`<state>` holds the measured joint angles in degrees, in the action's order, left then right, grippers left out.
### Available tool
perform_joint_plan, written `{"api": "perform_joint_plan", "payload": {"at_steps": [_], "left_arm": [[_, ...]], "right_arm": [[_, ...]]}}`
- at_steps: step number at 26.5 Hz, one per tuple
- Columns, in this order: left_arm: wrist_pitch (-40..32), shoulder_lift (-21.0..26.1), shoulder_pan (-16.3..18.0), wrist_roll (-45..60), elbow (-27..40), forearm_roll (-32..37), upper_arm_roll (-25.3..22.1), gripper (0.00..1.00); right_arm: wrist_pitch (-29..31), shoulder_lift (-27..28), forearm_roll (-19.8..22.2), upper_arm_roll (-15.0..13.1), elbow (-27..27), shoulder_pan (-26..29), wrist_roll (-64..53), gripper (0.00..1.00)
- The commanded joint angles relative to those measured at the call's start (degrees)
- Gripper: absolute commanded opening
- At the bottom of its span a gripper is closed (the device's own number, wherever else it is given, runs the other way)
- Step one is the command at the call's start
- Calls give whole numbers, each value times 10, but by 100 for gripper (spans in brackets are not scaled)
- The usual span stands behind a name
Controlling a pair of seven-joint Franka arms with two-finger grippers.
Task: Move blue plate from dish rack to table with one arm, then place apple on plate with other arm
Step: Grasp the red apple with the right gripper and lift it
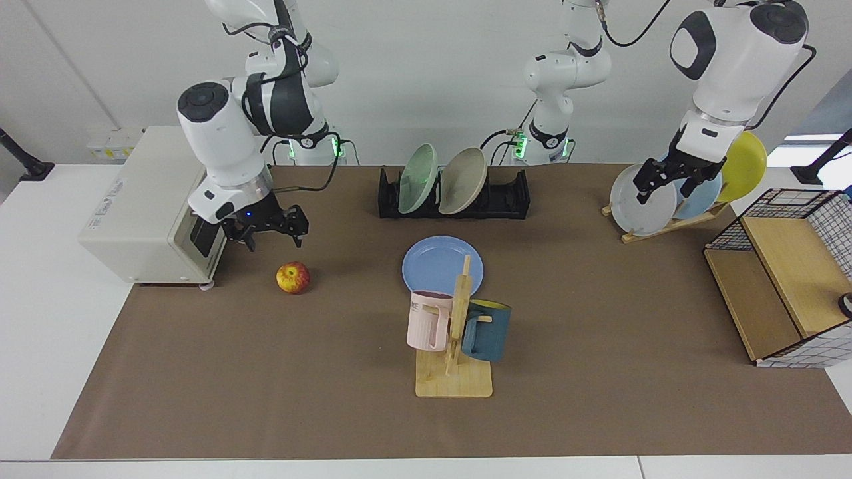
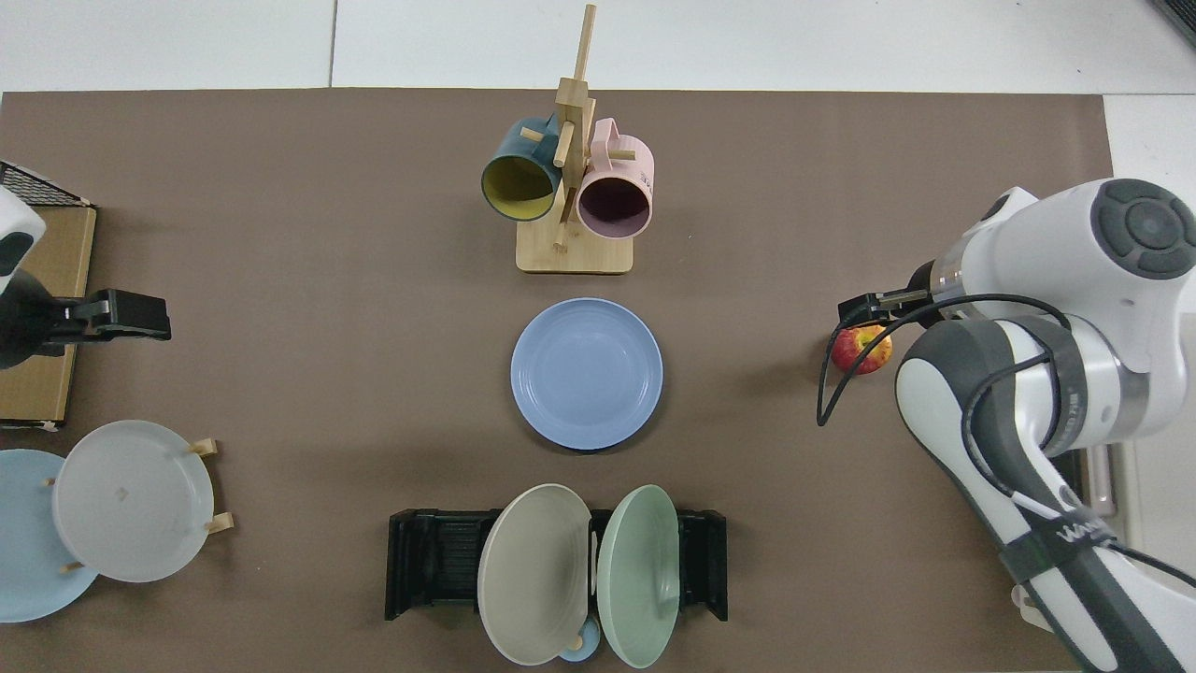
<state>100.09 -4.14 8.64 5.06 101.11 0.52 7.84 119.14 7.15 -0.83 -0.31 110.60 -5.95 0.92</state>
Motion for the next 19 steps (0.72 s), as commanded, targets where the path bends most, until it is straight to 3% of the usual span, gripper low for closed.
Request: {"api": "perform_joint_plan", "payload": {"at_steps": [1, 9, 19], "left_arm": [[-34, -1, -6, -1, -17, -10, 16, 100], [-32, -11, -1, 23, -21, -62, 25, 100], [-42, -18, -4, 11, -15, -47, 24, 100]], "right_arm": [[28, 20, 1, 0, 14, 7, 3, 100], [79, 46, 4, 0, 35, 7, 4, 100], [92, 80, 14, -1, 41, 16, 4, 100]]}}
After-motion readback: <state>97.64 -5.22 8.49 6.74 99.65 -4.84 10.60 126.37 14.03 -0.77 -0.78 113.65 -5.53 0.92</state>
